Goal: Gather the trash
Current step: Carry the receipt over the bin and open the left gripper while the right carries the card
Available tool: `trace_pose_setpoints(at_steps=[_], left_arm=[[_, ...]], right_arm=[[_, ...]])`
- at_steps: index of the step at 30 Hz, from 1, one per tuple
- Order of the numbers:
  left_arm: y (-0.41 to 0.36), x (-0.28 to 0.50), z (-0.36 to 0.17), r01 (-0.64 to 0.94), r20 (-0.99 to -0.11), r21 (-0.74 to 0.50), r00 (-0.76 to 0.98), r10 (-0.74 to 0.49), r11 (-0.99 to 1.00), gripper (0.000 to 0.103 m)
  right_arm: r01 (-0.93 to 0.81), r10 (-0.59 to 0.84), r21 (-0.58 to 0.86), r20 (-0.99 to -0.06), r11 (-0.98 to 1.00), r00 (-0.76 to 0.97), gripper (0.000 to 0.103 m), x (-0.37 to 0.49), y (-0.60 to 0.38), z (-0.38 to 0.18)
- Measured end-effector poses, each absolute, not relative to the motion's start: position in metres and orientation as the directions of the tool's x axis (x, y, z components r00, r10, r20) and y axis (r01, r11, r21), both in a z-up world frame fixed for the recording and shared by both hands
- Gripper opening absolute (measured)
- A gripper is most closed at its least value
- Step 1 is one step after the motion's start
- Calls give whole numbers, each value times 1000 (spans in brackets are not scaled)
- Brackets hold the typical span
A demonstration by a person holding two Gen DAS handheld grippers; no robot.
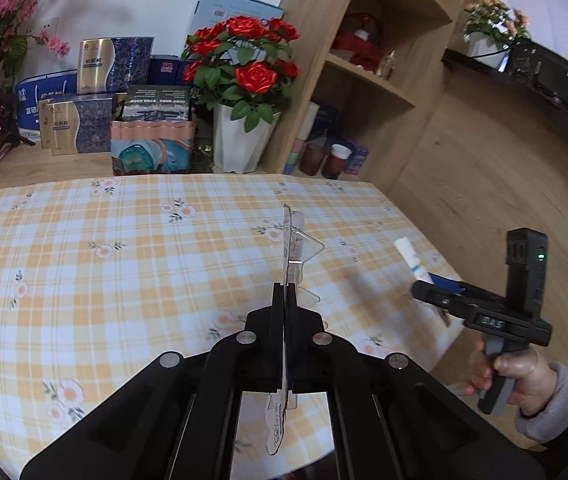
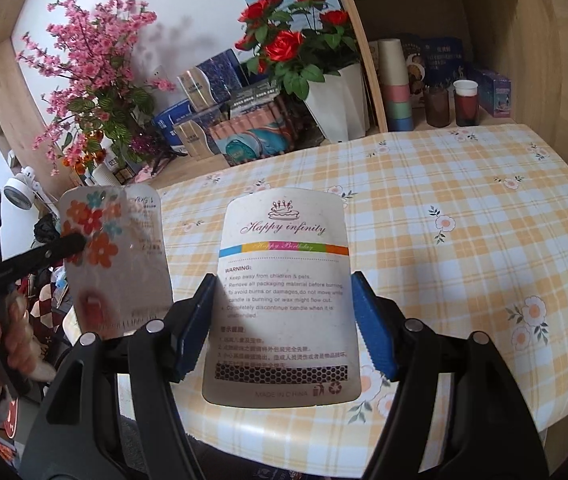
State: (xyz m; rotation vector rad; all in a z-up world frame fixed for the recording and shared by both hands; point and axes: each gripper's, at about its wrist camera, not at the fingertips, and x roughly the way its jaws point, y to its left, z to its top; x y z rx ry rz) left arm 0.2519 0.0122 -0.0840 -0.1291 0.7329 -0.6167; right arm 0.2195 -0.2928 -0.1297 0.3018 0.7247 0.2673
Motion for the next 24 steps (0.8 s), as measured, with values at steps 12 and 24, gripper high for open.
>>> trace_pose_setpoints(at_steps=[12, 24], left_arm=[[12, 163, -81, 468, -542, -389, 580, -608, 793, 1], [9, 95, -94, 472, -551, -379, 577, -604, 796, 1]], right_arm=[[-164, 318, 305, -569, 938, 758, 67, 165, -276, -113], [-201, 333, 292, -524, 935, 784, 67, 119, -268, -95]])
